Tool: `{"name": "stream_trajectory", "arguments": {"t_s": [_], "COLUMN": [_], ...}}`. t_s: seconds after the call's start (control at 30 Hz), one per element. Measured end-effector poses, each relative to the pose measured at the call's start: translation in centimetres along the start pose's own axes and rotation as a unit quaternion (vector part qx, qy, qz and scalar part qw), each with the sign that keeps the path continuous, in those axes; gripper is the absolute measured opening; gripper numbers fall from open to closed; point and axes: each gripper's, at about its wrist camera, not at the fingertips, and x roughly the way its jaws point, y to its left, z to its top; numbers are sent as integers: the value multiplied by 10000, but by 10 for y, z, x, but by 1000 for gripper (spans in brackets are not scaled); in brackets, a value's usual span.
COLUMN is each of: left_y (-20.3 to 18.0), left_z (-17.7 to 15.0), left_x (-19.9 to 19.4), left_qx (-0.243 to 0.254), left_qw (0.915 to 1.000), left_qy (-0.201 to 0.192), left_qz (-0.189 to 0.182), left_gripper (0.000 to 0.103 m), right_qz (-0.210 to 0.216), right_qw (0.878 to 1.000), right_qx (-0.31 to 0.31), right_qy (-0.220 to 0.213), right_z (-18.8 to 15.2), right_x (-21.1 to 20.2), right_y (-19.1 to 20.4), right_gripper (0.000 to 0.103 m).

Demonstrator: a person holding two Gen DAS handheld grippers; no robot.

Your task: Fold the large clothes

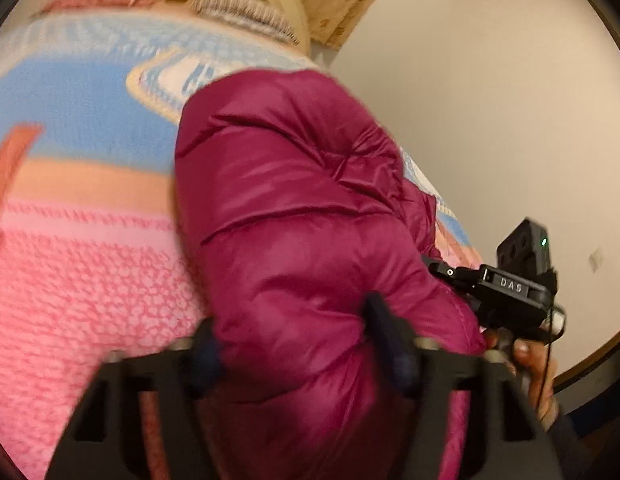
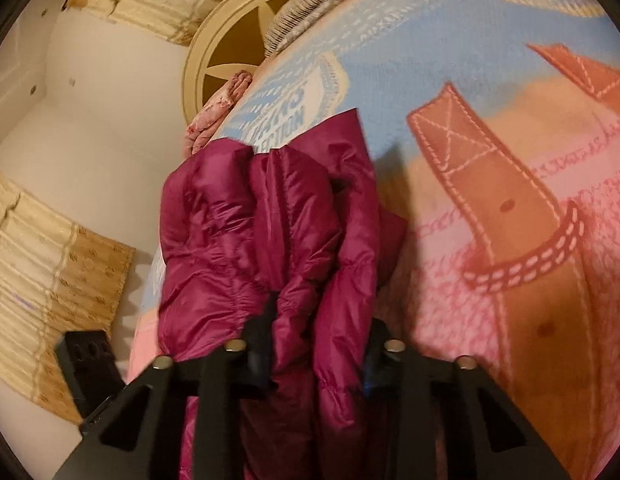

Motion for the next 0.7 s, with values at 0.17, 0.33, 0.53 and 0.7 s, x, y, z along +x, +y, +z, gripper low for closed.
{"name": "stream_trajectory", "arguments": {"t_s": [0.17,0.33,0.53,0.7], "left_y": [-11,-6,9,20], "left_z": [-8,-11,-21,-32], "left_x": [-39,-64,-100,-126], "left_qx": [345,435,407,322], "left_qw": [9987,9964,9927,9882], "left_qy": [-161,-237,-442,-628], "left_qz": [333,693,1049,1356], "left_gripper": [32,29,29,29], "right_qz": [3,129,381,601], "right_qw": [9997,9986,9966,9934], "right_qx": [-242,-506,-732,-954], "right_qy": [-102,-55,69,215], "right_z": [-19,-33,-46,-57], "right_x": [-12,-15,0,18], "right_y": [26,61,104,145], "right_gripper": [22,21,21,21]}}
